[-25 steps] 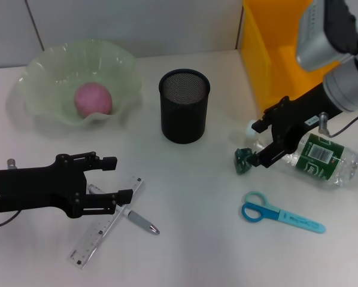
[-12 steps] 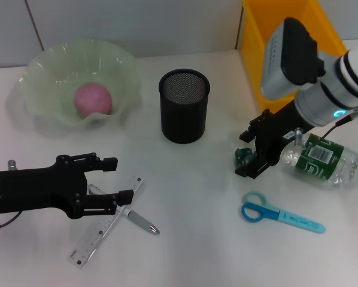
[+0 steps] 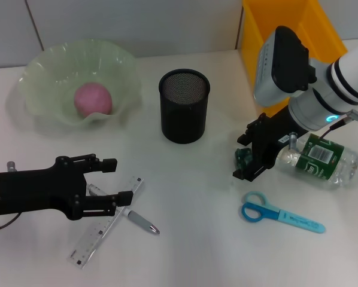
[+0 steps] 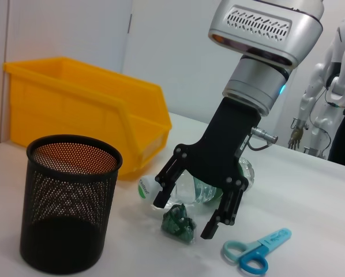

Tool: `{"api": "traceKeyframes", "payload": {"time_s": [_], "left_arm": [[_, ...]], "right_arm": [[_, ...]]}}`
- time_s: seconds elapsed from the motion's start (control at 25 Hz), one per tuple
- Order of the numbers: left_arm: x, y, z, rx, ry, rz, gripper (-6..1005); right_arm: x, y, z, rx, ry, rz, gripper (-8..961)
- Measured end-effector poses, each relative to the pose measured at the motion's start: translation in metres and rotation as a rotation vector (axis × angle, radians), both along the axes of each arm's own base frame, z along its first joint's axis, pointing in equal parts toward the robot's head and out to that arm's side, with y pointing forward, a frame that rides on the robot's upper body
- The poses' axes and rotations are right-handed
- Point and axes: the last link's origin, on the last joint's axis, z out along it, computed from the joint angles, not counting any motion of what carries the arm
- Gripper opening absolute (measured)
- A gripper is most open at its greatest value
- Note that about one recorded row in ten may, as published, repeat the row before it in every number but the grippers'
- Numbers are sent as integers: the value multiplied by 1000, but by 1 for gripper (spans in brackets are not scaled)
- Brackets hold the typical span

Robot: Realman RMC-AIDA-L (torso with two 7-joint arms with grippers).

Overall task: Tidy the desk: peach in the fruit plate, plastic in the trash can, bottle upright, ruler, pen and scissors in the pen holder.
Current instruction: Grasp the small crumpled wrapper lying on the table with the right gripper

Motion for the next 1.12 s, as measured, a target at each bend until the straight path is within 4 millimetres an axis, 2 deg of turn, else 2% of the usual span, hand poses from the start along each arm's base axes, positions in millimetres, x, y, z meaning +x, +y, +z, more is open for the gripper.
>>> {"api": "traceKeyframes", "payload": {"time_s": [0.64,1.12], "left_arm": [[-2,-2,1,-1,-3,5,813],[-2,-2,1,2,-5,7,813]], "right_arm": [[4,0,-13,1,-16,4,762],[3,1,-13,4,-16,5,713]]}}
